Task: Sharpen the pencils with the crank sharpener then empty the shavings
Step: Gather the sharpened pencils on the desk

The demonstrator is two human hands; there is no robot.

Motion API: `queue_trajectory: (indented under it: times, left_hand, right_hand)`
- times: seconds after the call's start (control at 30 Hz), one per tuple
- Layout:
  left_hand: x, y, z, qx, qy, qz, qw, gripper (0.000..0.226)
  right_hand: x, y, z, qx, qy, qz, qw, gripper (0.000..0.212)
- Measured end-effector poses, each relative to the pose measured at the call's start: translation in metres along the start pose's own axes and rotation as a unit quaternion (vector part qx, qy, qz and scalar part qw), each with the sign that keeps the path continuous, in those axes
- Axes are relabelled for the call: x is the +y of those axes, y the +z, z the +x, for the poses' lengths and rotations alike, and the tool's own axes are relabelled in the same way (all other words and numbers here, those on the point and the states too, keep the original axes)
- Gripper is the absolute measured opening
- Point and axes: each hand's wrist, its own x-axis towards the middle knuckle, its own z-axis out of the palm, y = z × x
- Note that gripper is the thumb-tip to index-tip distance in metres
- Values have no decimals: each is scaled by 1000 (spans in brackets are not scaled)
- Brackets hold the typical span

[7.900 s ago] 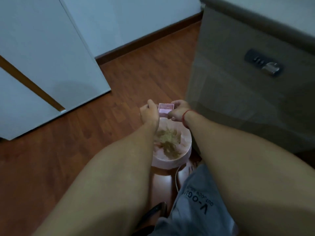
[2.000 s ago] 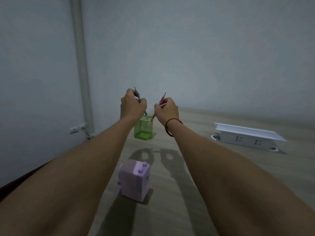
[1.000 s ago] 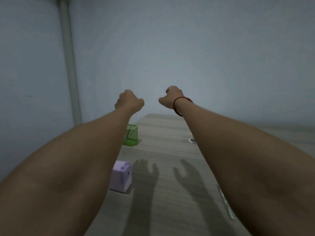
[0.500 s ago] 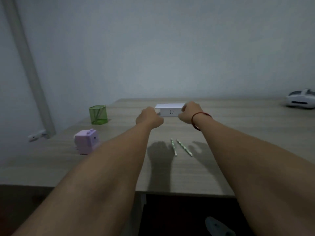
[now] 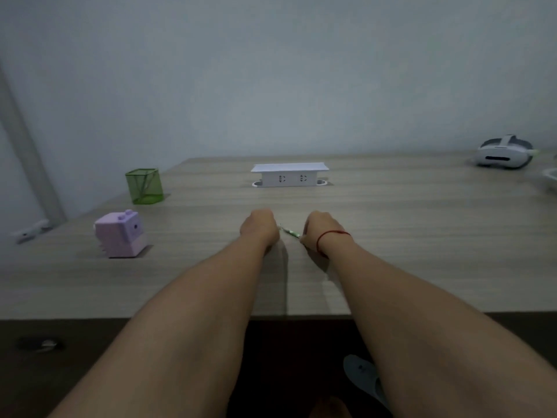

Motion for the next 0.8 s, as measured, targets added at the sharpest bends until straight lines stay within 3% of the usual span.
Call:
queue_trajectory:
  times: [0.2,0.3,0.4,0.5,0.67,0.8]
  left_hand:
    - [-13,-31,-4,6,-9,-90,996,20]
    - [-29,-73,-7,26,-31,-148,988,4]
    - [-50,-125,-5,85,-33,-188,978,5]
    - [-75,-172,6,140,-31,-223,964,21]
    - [-128,-225,24,186,-55,-214,957,23]
    - [-171,-251,47,227,-73,-213,947,23]
  right_hand:
    - [-30,-19,-9,31,3,43,999,33]
    - [-65,-38,-11,7,-10,89,996,51]
    - [-115,-60,-7,15,-55,141,988,75]
    - [-165,-77,4,30,-109,154,982,94]
    - [-233,-86,27,44,-167,127,977,59]
    - [-285,-81,54,35,-186,168,968,50]
